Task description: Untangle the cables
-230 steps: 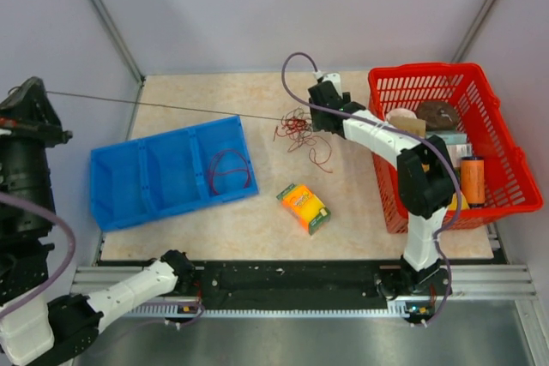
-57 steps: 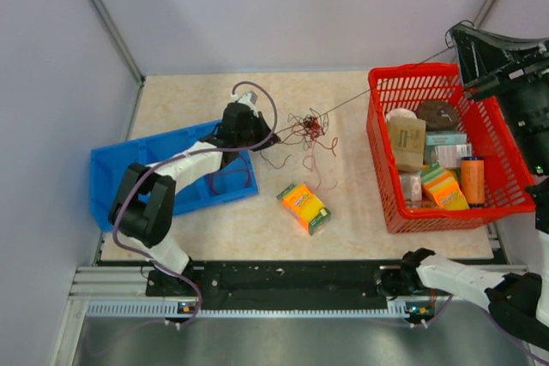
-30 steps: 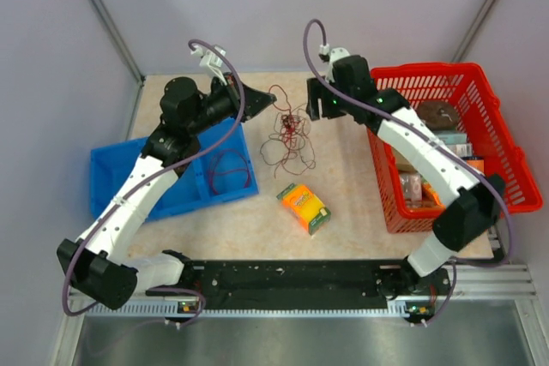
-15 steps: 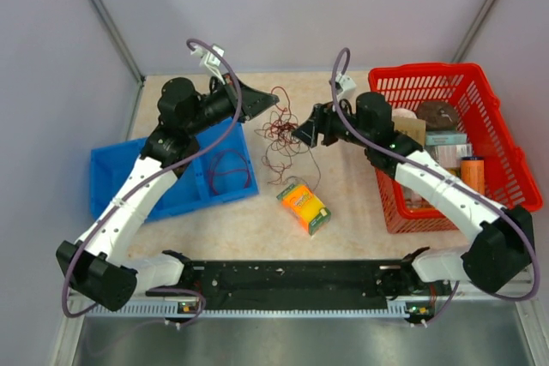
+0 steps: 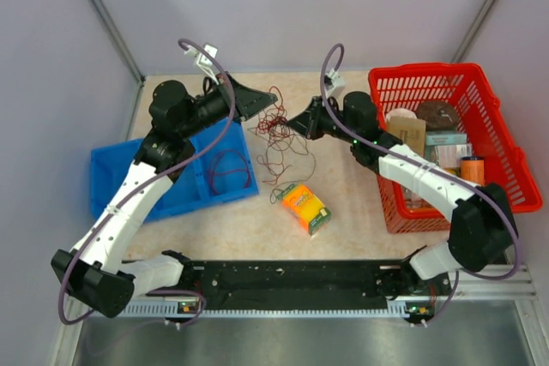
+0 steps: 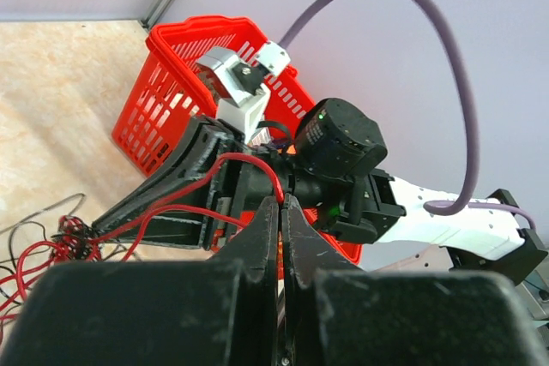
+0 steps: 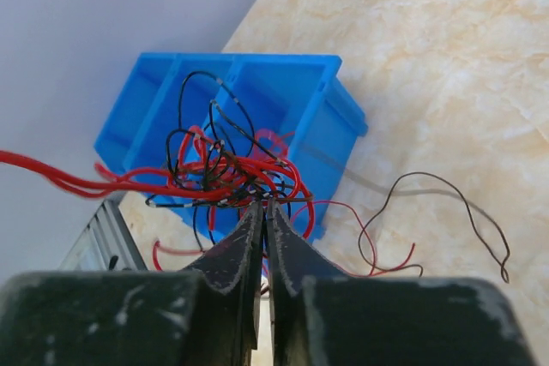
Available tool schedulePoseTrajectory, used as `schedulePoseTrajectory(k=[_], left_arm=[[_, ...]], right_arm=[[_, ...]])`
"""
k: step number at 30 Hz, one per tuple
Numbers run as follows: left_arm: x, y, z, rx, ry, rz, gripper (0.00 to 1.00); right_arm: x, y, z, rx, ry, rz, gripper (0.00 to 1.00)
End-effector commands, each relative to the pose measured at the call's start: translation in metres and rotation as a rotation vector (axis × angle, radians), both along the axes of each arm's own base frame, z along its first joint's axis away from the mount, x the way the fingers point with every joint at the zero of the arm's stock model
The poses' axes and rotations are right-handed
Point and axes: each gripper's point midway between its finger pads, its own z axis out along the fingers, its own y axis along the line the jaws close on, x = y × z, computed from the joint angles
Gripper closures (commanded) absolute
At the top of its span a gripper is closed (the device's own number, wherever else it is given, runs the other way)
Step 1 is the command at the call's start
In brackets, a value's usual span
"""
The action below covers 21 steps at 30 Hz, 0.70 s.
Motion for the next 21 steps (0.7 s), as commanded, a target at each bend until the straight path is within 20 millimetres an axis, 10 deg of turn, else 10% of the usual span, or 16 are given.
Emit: schedulePoseTrajectory(k=[1,9,15,18,21], left_arm=[[-0.02,0.004,0.038,-0.061,-0.11,-0.032,1.0],[-0.03,0.034,0.059,0.001,-0.203,0.13,1.0],[-0.048,0.099,0.081,0.072,-0.302,0.441,1.0],[-0.051,0.107,0.072,0.075,-0.306,0.48,1.0],[-0.044,0.085,0.06,0.074,-0.261,0.375,1.0]], right_arm=[[0.017,0.002,0.002,0.015,-0.006,-0.075,1.0],[0.079,-0.105,-0.08,-0.36,0.204,-0.653,1.0],[0.09,-0.148,-0.087,-0.537,0.147,-0.783,1.0],[0.091,-0.14,-0.075,-0.53,0.111,-0.715,1.0],[0.068,-0.081,-0.051,-0.371,0.075,-0.368,1.0]])
